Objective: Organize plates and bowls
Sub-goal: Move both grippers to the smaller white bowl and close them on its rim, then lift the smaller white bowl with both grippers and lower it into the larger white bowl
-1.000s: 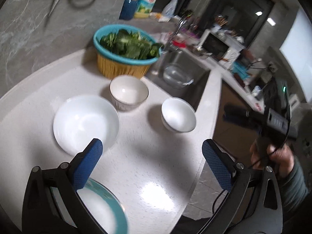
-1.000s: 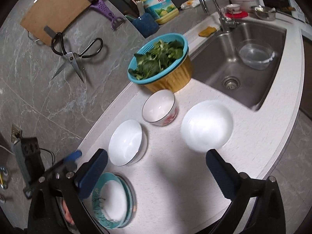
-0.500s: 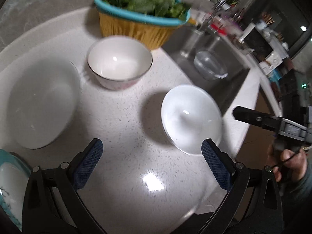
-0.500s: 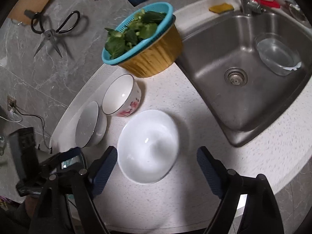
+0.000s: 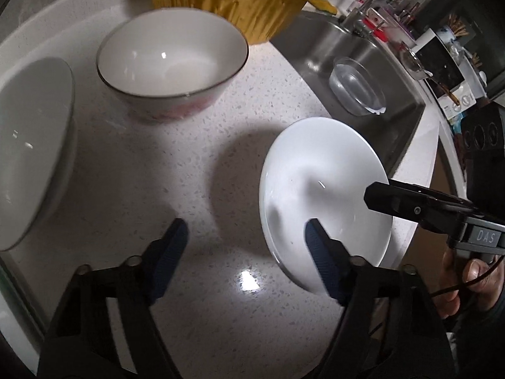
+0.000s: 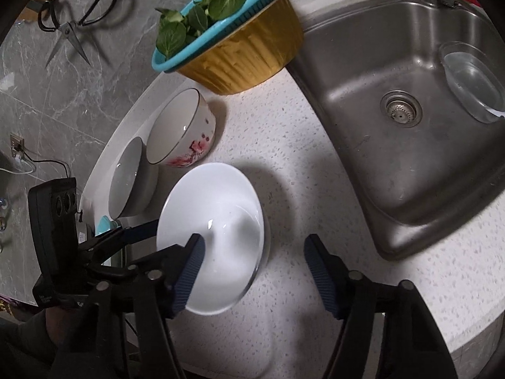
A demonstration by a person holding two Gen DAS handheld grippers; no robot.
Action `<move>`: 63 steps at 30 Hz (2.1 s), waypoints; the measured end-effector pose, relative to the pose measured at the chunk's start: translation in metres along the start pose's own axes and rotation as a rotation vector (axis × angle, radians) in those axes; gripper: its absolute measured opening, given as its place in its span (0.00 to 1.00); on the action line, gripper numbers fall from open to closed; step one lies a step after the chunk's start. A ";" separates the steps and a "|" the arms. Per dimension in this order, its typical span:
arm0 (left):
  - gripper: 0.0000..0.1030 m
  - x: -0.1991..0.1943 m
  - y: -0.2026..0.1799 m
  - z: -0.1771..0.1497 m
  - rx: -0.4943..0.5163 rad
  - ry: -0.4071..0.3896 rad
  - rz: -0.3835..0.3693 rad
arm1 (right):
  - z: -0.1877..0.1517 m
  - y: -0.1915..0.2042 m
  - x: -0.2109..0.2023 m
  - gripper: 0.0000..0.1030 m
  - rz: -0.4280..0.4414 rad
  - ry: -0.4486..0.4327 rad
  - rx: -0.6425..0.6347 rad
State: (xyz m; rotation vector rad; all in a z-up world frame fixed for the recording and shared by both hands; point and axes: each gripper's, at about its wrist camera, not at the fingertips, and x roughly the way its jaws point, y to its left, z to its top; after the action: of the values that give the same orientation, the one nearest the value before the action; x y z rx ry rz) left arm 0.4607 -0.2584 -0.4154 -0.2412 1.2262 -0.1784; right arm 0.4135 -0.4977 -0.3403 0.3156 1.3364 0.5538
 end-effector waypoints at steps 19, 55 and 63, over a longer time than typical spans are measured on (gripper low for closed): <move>0.30 0.031 -0.008 0.018 -0.045 0.045 -0.059 | 0.006 -0.014 0.018 0.52 0.017 0.071 0.057; 0.10 0.018 -0.005 0.017 -0.037 0.022 -0.107 | 0.012 -0.005 0.021 0.14 0.029 0.098 0.061; 0.10 -0.022 0.009 0.016 -0.046 -0.027 -0.093 | 0.021 0.021 0.012 0.14 0.055 0.080 0.033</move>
State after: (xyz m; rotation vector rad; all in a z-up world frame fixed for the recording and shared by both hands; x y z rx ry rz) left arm 0.4687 -0.2422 -0.3931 -0.3394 1.1944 -0.2268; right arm 0.4313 -0.4716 -0.3350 0.3609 1.4185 0.5962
